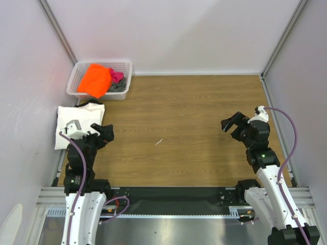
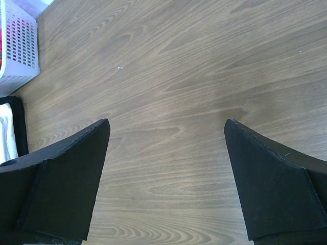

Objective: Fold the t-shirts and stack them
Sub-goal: Neatly place the folded tshirt to the corner

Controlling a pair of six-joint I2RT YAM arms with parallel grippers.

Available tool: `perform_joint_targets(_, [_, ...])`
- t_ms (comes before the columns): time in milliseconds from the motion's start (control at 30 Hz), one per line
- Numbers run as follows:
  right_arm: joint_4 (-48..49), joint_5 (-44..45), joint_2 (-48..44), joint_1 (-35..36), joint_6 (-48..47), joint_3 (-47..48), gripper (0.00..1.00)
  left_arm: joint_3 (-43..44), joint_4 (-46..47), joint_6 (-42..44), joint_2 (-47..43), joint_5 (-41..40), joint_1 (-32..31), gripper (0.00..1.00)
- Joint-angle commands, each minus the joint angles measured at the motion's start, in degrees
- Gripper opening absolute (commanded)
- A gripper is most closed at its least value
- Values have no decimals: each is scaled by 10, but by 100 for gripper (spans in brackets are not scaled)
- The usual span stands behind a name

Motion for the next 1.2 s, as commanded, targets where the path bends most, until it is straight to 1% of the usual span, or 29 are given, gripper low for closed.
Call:
perform_joint_targets(0, [6, -5, -7, 4, -7, 10, 100, -6, 5, -7, -5, -6, -2, 100])
perform_joint_targets(1167, [-6, -10, -25, 2, -12, 12, 100, -9, 5, -11, -2, -11, -3, 100])
